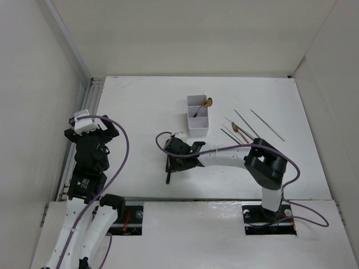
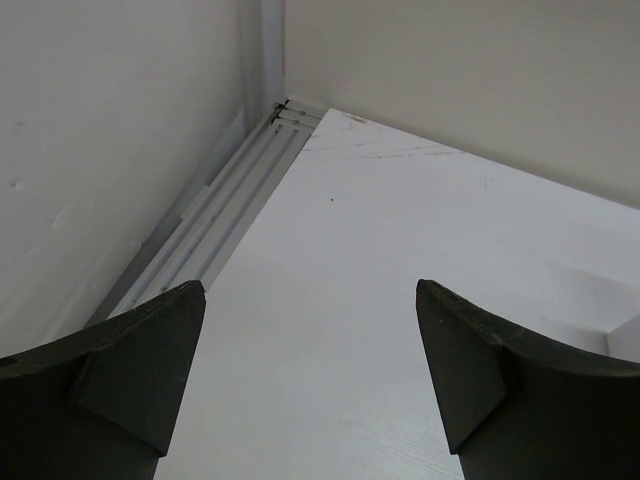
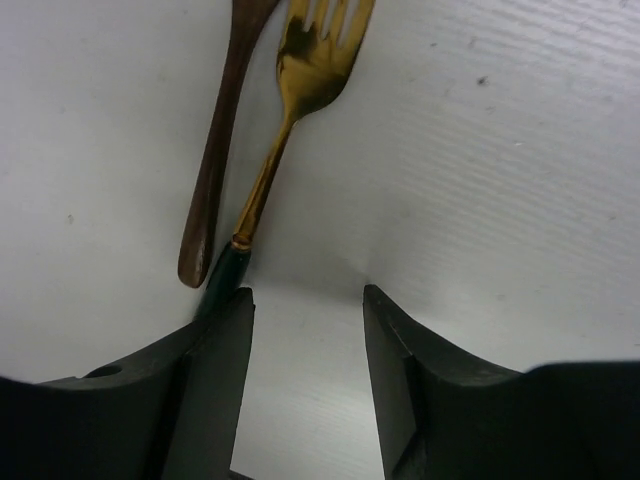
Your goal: Sort the eating utensils into containers
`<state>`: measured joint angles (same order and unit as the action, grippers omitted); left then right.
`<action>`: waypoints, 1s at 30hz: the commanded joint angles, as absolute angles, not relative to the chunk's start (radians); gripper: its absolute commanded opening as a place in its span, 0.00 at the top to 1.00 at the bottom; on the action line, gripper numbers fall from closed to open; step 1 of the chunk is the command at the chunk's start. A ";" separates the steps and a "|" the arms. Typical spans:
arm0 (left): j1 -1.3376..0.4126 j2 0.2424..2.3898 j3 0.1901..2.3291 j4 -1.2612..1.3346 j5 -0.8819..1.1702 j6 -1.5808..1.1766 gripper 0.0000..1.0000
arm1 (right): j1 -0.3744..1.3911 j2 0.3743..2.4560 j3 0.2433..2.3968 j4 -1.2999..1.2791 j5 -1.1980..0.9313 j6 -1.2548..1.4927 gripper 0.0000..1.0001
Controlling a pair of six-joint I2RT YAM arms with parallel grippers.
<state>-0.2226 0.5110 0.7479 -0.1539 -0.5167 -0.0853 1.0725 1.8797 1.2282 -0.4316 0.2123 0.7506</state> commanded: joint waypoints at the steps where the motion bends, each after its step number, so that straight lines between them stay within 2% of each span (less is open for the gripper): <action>1: -0.209 0.499 0.739 -0.132 -0.508 -0.097 0.16 | 1.100 1.914 1.275 -0.429 0.239 0.792 0.47; 6: -0.209 0.499 0.739 -0.110 -0.522 -0.097 0.16 | 1.100 1.945 1.325 -0.485 0.276 0.792 0.48; 10: -0.209 0.499 0.730 -0.123 -0.512 -0.097 0.16 | 1.100 1.864 1.321 -0.563 0.353 0.854 0.52; 15: -0.209 0.489 0.712 -0.132 -0.494 -0.107 0.16 | 1.127 1.789 1.322 -0.552 0.381 0.864 0.52; 24: -0.209 0.489 0.693 -0.132 -0.494 -0.117 0.16 | 1.146 1.939 1.451 -0.577 0.341 0.874 0.44; 30: -0.209 0.498 0.684 -0.132 -0.512 -0.117 0.15 | 1.146 1.959 1.422 -0.558 0.341 0.874 0.47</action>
